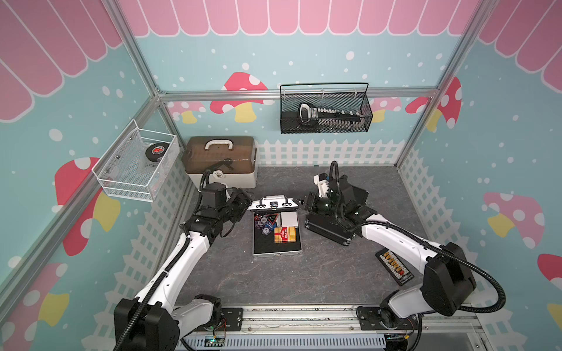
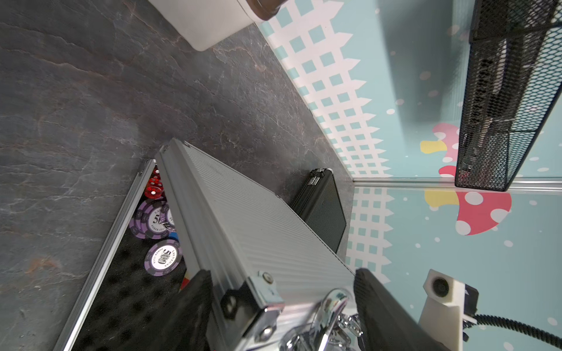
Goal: Open the poker set cases
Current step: Open the case lid on the poker set case.
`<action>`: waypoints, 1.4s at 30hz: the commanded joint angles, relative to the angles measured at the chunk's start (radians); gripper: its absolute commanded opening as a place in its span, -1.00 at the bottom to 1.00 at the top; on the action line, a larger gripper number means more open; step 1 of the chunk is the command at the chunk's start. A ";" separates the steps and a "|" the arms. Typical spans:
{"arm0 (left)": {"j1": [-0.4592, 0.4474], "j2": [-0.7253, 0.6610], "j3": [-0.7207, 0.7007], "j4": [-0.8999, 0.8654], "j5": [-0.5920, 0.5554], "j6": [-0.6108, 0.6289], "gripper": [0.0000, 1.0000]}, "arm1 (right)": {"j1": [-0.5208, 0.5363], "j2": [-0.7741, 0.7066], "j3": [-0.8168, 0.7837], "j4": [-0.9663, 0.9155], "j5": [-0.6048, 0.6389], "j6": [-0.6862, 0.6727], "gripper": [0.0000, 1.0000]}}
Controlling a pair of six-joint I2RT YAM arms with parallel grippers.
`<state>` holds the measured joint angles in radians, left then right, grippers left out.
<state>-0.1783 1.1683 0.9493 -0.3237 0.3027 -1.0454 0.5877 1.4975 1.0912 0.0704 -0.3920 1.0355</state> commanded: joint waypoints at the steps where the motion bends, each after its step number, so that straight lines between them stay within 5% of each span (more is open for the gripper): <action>1: -0.024 0.034 0.052 0.112 0.115 -0.066 0.45 | 0.010 0.055 0.042 0.092 -0.126 0.073 0.06; 14: -0.015 0.177 0.133 0.205 0.100 -0.124 0.49 | -0.058 0.236 0.123 0.252 -0.205 0.237 0.06; 29: 0.048 0.296 0.201 0.213 0.085 -0.114 0.74 | -0.109 0.382 0.235 0.298 -0.235 0.267 0.25; 42: 0.100 0.350 0.253 0.230 0.091 -0.081 0.76 | -0.131 0.451 0.292 0.370 -0.241 0.298 0.36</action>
<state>-0.0784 1.5002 1.1698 -0.1268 0.3389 -1.1149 0.4435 1.9221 1.3582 0.4156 -0.5720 1.2949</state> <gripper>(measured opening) 0.879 0.680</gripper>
